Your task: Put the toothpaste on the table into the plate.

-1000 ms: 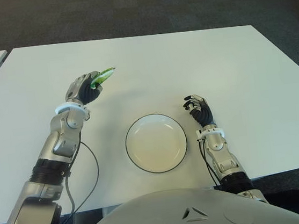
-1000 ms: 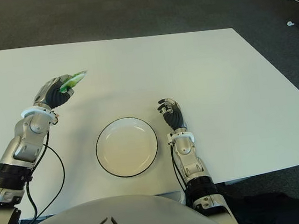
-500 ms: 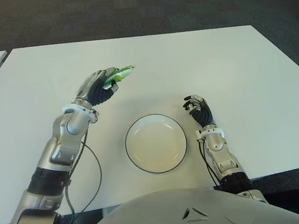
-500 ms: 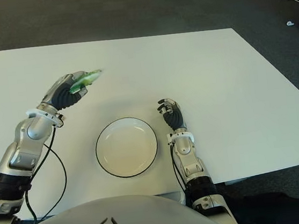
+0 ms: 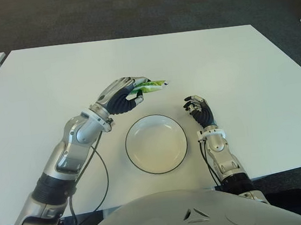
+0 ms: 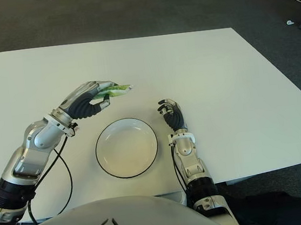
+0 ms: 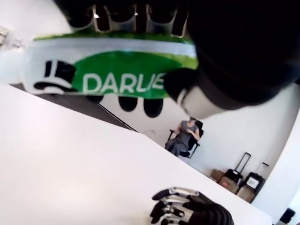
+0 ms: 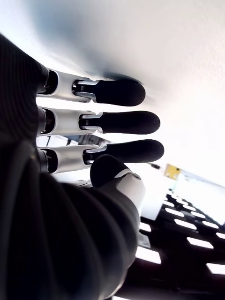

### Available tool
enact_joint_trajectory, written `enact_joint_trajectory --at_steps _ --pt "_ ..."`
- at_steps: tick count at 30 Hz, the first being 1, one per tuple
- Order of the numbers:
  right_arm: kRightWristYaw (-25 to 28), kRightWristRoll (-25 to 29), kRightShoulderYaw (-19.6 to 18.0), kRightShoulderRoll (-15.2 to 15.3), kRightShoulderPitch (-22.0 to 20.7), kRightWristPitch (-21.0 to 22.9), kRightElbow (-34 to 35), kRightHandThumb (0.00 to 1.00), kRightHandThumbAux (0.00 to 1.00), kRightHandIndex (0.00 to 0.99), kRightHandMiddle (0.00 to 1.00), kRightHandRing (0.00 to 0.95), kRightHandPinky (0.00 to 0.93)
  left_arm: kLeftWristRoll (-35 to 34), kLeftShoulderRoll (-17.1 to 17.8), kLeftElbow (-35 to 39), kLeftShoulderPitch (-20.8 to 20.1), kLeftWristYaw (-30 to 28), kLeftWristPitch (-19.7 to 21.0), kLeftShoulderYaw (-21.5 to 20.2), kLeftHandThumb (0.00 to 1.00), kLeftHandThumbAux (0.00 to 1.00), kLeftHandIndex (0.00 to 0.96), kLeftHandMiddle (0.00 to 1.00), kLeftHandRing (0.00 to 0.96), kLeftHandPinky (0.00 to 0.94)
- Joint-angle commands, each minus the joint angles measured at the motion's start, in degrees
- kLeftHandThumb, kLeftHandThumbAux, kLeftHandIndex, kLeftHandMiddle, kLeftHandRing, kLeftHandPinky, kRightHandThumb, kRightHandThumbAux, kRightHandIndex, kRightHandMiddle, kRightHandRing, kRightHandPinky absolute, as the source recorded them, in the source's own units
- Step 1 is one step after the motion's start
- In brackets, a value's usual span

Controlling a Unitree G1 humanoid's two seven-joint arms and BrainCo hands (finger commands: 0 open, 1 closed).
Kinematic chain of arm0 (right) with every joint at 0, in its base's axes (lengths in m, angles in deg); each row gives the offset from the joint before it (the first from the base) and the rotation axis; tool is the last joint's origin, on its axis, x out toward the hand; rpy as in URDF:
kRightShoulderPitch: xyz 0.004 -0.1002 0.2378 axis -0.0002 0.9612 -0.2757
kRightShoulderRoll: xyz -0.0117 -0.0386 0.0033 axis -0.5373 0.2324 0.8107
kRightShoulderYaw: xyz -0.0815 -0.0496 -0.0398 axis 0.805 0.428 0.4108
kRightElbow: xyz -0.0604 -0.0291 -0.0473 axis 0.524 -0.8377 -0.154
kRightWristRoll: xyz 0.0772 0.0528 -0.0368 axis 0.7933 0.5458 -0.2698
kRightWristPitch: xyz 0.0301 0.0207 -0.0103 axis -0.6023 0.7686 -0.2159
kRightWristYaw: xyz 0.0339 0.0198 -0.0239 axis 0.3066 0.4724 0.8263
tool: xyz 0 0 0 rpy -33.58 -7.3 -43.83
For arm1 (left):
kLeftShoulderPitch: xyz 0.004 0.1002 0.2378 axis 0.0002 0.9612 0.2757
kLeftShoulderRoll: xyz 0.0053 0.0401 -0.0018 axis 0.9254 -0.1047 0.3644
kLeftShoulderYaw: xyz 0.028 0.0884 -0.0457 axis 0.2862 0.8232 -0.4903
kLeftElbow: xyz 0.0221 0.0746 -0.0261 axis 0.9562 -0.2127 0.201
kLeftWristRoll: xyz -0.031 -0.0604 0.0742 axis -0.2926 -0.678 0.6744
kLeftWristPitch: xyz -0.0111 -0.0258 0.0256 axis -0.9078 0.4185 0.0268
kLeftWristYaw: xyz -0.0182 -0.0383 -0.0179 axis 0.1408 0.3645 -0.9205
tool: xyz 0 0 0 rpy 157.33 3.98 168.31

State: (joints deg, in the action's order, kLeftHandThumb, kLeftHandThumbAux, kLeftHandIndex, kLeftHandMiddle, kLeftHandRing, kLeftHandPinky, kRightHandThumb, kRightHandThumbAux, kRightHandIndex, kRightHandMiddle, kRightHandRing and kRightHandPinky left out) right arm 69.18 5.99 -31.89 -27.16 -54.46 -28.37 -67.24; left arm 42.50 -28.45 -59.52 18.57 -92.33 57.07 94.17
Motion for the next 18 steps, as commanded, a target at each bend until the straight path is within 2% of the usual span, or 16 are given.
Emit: enact_joint_trajectory --at_steps 1,5,14,18 --pt "0.3 0.3 -0.2 0.1 0.2 0.0 -1.1 0.826 0.702 0.353 0.512 0.491 0.441 -0.1 1.0 0.0 1.0 -3.1 -4.0 2.8 0.719 0.709 0.442 0.862 0.848 0.842" --pt "0.2 0.1 -0.1 0.1 0.3 0.2 -1.0 0.826 0.702 0.353 0.514 0.496 0.453 0.2 1.8 -0.7 0.2 -4.9 -7.0 4.0 0.72 0.708 0.442 0.87 0.856 0.857" --pt "-0.2 -0.4 0.0 0.0 0.5 0.8 -0.5 0.826 0.701 0.354 0.512 0.493 0.432 6.1 4.2 -6.1 -3.1 -6.7 -16.6 8.3 0.718 0.708 0.442 0.887 0.879 0.88" --pt "-0.1 -0.2 0.0 0.0 0.6 0.5 -0.6 0.826 0.701 0.354 0.511 0.493 0.44 7.6 3.7 -8.8 -3.4 -7.1 -18.5 10.4 0.716 0.708 0.441 0.896 0.88 0.882"
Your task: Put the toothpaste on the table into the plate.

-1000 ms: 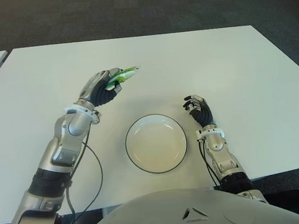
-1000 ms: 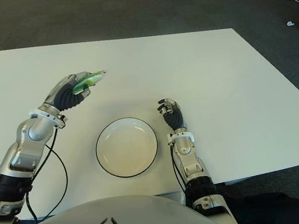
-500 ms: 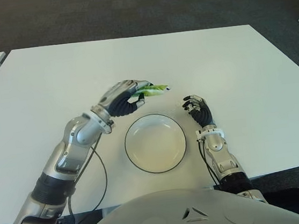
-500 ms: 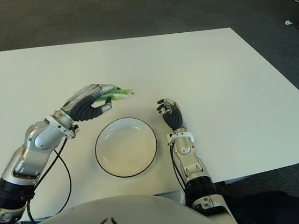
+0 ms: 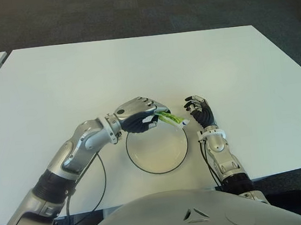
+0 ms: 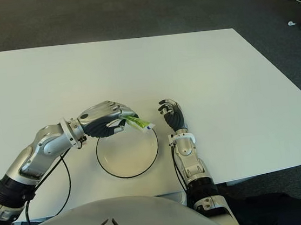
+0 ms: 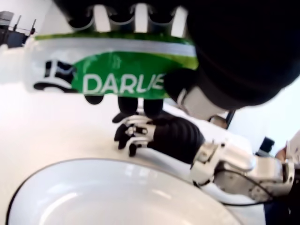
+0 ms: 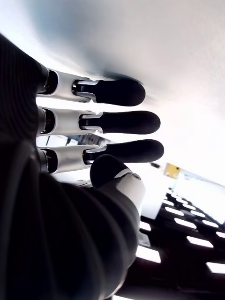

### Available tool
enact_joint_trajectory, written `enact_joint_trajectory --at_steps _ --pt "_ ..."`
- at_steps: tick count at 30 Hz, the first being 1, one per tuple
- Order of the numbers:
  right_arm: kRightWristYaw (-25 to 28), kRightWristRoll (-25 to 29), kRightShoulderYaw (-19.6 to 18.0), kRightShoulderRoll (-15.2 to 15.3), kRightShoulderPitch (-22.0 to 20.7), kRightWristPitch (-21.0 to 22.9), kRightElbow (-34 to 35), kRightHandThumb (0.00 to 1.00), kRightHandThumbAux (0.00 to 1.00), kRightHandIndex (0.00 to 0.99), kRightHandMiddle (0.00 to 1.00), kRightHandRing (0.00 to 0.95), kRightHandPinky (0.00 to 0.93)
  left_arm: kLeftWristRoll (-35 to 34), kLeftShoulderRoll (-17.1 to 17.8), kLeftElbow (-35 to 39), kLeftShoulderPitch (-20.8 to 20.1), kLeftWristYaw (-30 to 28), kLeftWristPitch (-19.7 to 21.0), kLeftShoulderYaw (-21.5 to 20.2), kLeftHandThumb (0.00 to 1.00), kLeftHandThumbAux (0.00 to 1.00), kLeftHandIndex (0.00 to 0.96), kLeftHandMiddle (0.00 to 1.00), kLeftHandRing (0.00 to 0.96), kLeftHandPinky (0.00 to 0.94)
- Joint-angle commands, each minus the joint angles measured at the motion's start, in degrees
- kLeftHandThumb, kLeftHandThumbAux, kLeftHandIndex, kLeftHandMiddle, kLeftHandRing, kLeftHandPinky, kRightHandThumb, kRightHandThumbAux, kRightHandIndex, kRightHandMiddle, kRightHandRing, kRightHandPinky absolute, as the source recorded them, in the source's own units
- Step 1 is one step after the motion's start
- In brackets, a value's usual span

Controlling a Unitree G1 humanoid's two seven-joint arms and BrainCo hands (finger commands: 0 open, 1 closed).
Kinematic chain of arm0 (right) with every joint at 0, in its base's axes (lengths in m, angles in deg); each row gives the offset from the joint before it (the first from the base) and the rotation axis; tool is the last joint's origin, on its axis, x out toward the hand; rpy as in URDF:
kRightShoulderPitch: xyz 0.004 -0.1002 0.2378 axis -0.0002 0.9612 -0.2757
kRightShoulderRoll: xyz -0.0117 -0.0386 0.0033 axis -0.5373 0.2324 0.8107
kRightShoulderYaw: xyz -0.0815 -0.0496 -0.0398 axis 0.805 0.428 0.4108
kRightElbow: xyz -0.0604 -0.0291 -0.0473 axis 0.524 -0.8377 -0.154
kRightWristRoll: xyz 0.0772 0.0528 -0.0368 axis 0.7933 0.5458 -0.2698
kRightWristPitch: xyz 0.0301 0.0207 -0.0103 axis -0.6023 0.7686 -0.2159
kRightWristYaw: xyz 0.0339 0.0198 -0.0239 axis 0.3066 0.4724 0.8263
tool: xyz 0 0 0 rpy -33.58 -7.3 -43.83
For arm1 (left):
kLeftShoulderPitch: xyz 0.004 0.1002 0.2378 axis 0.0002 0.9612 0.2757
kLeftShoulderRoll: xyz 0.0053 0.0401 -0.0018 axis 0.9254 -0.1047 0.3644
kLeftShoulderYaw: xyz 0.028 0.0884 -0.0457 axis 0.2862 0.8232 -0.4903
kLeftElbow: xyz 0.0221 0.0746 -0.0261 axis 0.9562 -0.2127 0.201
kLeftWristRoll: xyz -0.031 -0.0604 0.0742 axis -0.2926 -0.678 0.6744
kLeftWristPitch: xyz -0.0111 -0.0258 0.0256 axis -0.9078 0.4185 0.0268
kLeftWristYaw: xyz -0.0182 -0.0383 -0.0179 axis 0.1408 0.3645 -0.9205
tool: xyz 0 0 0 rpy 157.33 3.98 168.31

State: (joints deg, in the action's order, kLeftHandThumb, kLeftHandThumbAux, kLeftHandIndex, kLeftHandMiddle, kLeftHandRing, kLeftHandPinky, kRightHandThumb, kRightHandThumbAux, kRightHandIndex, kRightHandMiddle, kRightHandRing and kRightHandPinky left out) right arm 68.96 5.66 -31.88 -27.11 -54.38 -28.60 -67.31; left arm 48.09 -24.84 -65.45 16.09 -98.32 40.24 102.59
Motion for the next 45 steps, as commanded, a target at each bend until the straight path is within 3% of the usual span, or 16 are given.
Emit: enact_joint_trajectory --at_steps 1,14,23,27,31,32,34,40,45 --pt "0.2 0.1 0.0 0.0 0.5 0.7 -0.5 0.826 0.701 0.354 0.511 0.493 0.443 2.1 0.0 -3.2 -0.9 -1.1 -1.9 2.1 0.716 0.708 0.441 0.897 0.879 0.881" --pt "0.2 0.1 -0.1 -0.1 0.7 0.8 -0.4 0.825 0.701 0.355 0.505 0.492 0.447 7.2 -0.5 -7.3 0.3 1.1 -5.3 4.3 0.716 0.707 0.441 0.89 0.874 0.87" --pt "0.2 0.2 -0.1 0.0 0.8 0.3 -0.5 0.826 0.7 0.36 0.499 0.489 0.436 14.4 -0.7 -10.5 -0.5 9.3 -10.1 4.4 0.712 0.705 0.441 0.831 0.83 0.81" --pt "0.1 0.1 -0.1 0.0 0.7 0.5 -0.5 0.825 0.701 0.358 0.501 0.487 0.43 15.2 -0.8 -12.3 -1.5 10.5 -11.7 4.7 0.708 0.703 0.435 0.755 0.739 0.709" --pt "0.0 0.0 -0.1 0.0 0.6 0.8 -0.5 0.825 0.701 0.357 0.502 0.489 0.434 14.8 -1.0 -14.2 -2.5 10.6 -13.1 4.9 0.693 0.707 0.422 0.562 0.547 0.522" --pt "0.0 0.0 -0.1 0.0 0.6 0.8 -0.5 0.825 0.701 0.357 0.502 0.489 0.43 14.8 -1.1 -14.6 -2.7 10.6 -13.4 4.9 0.556 0.677 0.32 0.44 0.422 0.414" --pt "-0.1 -0.1 -0.1 0.0 0.6 0.9 -0.5 0.825 0.701 0.357 0.501 0.488 0.426 14.4 -1.2 -15.2 -3.1 10.5 -14.0 4.9 0.396 0.649 0.211 0.303 0.287 0.293" --pt "-0.3 -0.6 0.1 0.2 0.7 1.0 -0.4 0.825 0.701 0.356 0.502 0.488 0.426 12.8 -0.5 -14.6 -3.8 8.1 -14.9 4.6 0.186 0.639 0.069 0.11 0.115 0.107" --pt "-0.1 -0.6 0.0 0.3 0.4 1.1 -0.8 0.826 0.701 0.357 0.5 0.486 0.445 13.8 -0.3 -13.8 -4.0 7.1 -14.1 4.5 0.11 0.624 0.012 0.025 0.035 0.026"
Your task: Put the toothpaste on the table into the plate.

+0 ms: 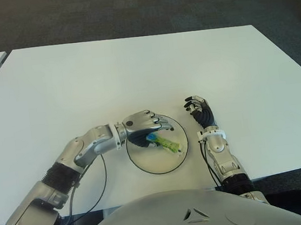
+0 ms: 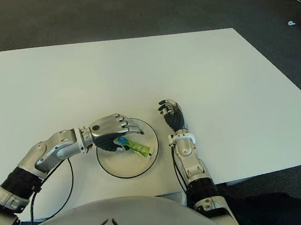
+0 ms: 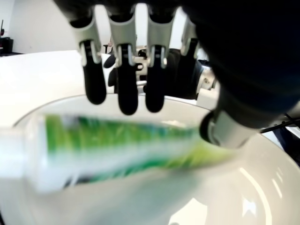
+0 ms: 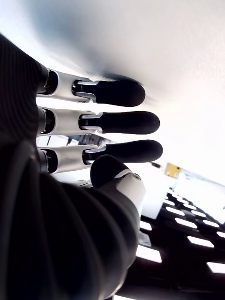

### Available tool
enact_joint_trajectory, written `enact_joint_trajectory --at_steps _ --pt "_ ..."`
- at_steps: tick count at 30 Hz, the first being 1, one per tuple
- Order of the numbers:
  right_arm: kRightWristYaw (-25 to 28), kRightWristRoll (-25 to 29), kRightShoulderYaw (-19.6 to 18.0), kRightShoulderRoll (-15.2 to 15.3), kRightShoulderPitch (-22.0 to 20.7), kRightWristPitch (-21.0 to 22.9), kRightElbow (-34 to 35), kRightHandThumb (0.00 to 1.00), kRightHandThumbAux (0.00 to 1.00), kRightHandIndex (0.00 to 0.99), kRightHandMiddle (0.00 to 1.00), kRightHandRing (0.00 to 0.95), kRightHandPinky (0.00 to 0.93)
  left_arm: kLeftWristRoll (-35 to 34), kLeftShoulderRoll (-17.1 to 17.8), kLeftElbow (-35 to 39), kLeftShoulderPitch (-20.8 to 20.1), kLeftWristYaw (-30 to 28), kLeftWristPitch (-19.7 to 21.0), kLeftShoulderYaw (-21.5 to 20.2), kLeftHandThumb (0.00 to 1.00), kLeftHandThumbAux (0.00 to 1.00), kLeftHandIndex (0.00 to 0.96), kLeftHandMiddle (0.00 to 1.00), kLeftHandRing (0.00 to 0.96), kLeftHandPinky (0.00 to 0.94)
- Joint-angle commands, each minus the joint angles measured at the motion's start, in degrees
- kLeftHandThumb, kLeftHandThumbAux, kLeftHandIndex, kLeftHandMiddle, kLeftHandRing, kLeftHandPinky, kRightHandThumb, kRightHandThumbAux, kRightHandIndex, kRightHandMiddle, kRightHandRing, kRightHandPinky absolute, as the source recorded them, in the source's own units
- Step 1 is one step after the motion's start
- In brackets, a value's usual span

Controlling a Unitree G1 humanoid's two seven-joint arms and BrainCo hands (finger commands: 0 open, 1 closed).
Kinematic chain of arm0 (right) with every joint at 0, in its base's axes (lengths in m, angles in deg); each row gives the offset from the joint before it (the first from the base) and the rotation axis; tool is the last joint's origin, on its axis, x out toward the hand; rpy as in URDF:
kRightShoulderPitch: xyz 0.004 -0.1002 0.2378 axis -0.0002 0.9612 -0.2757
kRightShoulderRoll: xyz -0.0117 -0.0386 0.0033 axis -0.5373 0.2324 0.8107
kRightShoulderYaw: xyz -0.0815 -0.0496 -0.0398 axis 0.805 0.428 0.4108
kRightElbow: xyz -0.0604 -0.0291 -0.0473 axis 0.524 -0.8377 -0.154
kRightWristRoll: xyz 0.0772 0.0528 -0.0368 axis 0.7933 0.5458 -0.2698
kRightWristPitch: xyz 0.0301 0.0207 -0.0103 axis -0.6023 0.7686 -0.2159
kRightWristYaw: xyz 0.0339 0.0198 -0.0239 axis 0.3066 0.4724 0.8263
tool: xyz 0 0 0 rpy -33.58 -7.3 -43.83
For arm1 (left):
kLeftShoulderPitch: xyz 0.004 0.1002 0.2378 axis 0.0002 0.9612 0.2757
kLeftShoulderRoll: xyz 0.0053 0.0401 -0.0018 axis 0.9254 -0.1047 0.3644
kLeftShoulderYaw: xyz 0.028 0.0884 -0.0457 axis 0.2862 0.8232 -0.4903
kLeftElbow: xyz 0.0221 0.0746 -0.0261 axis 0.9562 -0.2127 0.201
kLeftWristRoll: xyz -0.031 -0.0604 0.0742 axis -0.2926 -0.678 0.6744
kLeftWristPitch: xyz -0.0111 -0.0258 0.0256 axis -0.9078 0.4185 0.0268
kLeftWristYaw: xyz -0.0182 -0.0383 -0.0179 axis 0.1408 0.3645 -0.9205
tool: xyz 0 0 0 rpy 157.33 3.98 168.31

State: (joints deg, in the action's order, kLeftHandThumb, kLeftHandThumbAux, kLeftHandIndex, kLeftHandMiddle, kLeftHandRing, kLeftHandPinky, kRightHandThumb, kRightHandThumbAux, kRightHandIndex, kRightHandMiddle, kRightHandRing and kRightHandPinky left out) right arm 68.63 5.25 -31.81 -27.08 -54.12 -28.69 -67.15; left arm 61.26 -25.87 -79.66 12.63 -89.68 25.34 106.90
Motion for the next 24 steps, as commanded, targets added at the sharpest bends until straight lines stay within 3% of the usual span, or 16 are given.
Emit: enact_joint_trajectory --at_steps 1,11,24 --pt "0.3 -0.1 -0.1 0.3 0.1 1.3 -1.1 0.826 0.701 0.358 0.498 0.486 0.452 1.0 0.7 0.5 -0.6 -1.5 1.0 0.1 0.1 0.614 0.007 0.016 0.022 0.016" --pt "0.0 -0.1 -0.1 0.3 -0.5 1.4 -2.2 0.829 0.699 0.368 0.486 0.467 0.424 -0.1 0.5 1.3 -0.1 -2.1 2.4 -0.4 0.071 0.521 0.0 0.0 0.0 0.0" --pt "-0.3 0.2 -0.1 -0.3 -0.3 2.5 -1.3 0.832 0.695 0.391 0.474 0.463 0.457 -4.2 -0.6 0.0 1.1 3.1 1.5 -4.1 0.053 0.456 0.0 0.0 0.0 0.0"
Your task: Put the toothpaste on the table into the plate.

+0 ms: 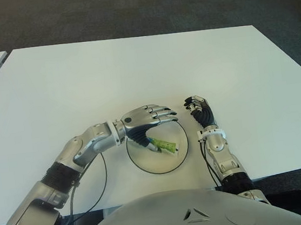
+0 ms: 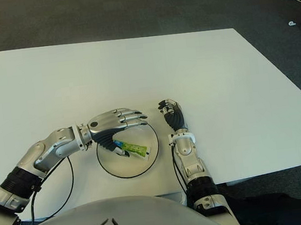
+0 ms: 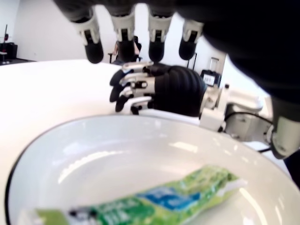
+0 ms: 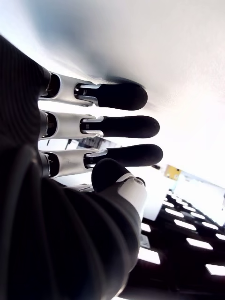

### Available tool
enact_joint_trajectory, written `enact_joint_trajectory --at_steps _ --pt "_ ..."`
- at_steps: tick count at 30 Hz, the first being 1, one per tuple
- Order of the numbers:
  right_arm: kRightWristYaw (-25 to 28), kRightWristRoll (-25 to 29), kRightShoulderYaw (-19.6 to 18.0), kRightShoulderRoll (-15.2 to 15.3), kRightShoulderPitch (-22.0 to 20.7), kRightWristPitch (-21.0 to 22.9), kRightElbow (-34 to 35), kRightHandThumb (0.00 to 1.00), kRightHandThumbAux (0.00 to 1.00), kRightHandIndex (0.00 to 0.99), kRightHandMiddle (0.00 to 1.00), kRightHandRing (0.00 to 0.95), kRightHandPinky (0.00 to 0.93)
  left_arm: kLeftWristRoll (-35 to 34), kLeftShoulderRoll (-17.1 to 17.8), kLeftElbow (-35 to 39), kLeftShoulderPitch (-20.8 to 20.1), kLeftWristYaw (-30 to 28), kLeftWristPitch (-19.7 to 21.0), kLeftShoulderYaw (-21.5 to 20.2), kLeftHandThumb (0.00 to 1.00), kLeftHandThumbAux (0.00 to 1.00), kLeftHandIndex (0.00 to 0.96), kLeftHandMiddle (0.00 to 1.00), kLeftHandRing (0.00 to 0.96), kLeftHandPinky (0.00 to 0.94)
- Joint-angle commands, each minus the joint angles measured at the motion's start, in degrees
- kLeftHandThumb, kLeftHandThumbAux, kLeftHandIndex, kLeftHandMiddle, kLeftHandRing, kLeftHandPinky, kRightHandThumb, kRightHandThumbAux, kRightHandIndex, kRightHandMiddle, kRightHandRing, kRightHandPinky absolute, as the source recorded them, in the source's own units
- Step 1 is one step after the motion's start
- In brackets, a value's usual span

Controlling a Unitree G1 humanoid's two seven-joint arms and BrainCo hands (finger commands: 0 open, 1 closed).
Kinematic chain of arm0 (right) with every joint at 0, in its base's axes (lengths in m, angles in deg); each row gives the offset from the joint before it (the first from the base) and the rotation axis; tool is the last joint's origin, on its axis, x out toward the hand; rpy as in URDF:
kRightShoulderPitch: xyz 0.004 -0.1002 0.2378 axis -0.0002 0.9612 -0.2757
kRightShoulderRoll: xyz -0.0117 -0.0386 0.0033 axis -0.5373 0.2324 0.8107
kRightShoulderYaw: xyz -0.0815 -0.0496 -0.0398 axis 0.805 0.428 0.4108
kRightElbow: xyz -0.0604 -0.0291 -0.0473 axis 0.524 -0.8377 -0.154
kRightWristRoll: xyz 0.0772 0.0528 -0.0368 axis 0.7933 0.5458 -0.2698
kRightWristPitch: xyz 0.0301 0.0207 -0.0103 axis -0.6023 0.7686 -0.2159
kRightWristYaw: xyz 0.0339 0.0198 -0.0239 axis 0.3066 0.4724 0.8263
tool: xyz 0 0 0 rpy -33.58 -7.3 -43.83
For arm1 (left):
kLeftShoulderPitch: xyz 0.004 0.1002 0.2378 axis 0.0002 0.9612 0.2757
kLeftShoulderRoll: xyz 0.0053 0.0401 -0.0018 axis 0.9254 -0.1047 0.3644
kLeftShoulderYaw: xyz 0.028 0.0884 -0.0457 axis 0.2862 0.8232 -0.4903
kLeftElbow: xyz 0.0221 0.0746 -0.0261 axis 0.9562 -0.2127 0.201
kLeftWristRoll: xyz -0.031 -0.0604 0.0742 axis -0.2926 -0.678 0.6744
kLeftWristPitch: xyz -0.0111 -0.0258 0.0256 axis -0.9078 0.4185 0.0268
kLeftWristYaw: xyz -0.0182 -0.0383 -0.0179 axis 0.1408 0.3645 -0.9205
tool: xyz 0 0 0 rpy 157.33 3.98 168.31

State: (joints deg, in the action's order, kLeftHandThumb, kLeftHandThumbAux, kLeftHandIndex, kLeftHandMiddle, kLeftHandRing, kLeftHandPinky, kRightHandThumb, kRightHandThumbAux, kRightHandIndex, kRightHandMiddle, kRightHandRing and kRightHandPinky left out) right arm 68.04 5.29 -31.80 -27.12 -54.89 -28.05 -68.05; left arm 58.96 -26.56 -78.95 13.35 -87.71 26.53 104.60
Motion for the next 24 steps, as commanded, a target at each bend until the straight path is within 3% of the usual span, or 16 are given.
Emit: enact_joint_trajectory --at_steps 1,6,10,13,17,19,24 --pt "0.3 0.3 -0.1 -0.3 0.5 1.7 -0.3 0.833 0.694 0.391 0.473 0.464 0.459 -2.8 0.1 -0.7 0.5 1.1 0.7 -2.4 0.051 0.456 0.0 0.0 0.0 0.0" --pt "0.6 0.3 0.0 -0.3 0.8 1.4 0.3 0.832 0.695 0.388 0.475 0.47 0.471 -6.9 -1.7 -1.7 1.2 2.6 2.3 -5.1 0.042 0.461 0.0 0.0 0.0 0.0" --pt "0.8 0.2 0.2 -0.2 1.0 1.6 1.0 0.827 0.7 0.367 0.49 0.48 0.459 -14.4 -4.1 -5.9 0.2 4.5 3.0 -9.3 0.038 0.482 0.0 0.0 0.0 0.001" --pt "1.0 0.3 0.2 -0.2 1.0 1.8 1.3 0.826 0.701 0.358 0.5 0.483 0.443 -18.4 -5.4 -5.2 1.2 4.0 4.3 -11.0 0.048 0.505 0.0 0.0 0.0 0.011" --pt "1.4 0.3 0.2 -0.1 1.1 2.0 1.6 0.825 0.702 0.353 0.509 0.485 0.424 -23.4 -6.7 -1.0 3.2 3.6 8.3 -14.4 0.083 0.557 0.0 0.003 0.01 0.04" --pt "1.6 0.5 0.2 -0.1 1.2 2.1 1.8 0.825 0.702 0.352 0.514 0.487 0.413 -25.5 -9.6 -0.5 4.1 6.2 11.2 -16.7 0.099 0.62 0.019 0.036 0.045 0.098" --pt "1.9 0.5 0.1 0.0 1.3 1.9 2.0 0.825 0.702 0.351 0.514 0.482 0.402 -30.0 -12.4 -3.9 4.1 8.6 13.3 -21.3 0.07 0.712 0.079 0.106 0.107 0.168"
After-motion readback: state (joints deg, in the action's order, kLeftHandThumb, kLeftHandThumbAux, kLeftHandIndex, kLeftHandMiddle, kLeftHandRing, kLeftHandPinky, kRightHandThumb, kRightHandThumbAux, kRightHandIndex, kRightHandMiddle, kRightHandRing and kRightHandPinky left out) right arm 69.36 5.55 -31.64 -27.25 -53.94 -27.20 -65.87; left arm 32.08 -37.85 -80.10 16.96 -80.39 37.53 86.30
